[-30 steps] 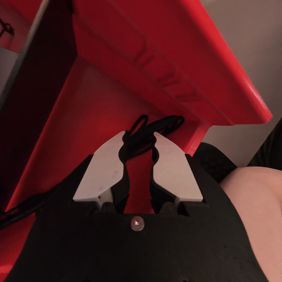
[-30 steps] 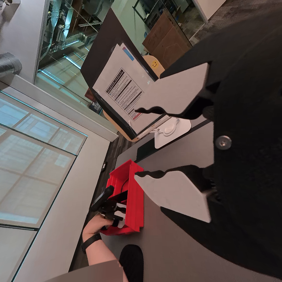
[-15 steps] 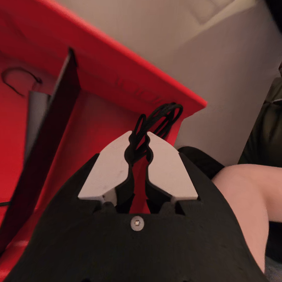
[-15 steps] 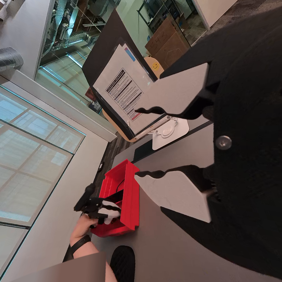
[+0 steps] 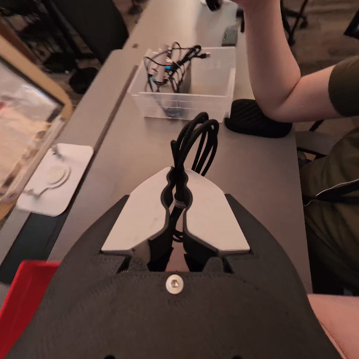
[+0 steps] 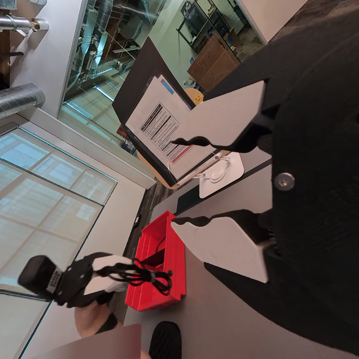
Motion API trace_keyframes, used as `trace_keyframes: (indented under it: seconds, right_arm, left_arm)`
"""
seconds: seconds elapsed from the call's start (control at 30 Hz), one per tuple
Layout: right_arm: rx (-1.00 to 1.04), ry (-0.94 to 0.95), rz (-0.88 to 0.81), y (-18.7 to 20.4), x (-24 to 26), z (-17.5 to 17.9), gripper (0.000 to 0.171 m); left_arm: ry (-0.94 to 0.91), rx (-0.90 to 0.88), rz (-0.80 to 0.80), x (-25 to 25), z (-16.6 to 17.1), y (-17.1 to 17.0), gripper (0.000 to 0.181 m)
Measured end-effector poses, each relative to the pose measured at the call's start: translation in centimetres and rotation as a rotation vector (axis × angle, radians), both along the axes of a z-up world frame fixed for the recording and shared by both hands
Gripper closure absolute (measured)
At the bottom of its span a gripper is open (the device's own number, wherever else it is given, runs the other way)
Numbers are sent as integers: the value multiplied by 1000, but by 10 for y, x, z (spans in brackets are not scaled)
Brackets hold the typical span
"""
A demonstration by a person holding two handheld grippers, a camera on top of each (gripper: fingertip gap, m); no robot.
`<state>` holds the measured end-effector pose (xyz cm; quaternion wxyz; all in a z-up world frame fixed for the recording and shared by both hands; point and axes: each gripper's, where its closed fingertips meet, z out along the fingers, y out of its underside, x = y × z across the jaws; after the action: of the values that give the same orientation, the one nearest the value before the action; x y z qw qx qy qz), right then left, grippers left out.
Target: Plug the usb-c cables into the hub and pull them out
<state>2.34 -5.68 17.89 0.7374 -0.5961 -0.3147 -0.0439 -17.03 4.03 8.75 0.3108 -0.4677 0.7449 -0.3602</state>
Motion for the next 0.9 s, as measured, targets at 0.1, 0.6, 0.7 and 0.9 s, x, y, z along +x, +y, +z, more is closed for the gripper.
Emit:
trace_keyframes:
  seconds: [0.1, 0.6, 0.7, 0.9]
  right_arm:
    - [0, -5, -5, -1, 0, 0, 99]
    - [6, -17, -30, -3, 11, -1, 99]
    - [22, -13, -23, -7, 12, 2, 99]
    - [54, -14, -1, -12, 15, 5, 99]
  left_arm:
    - [108, 34, -137, 55, -41, -38, 177]
    - [430, -214, -467, 127, -207, -113, 155]
    - [331, -198, -417, 128, -170, -90, 150]
    - [-212, 151, 141, 85, -33, 73, 126]
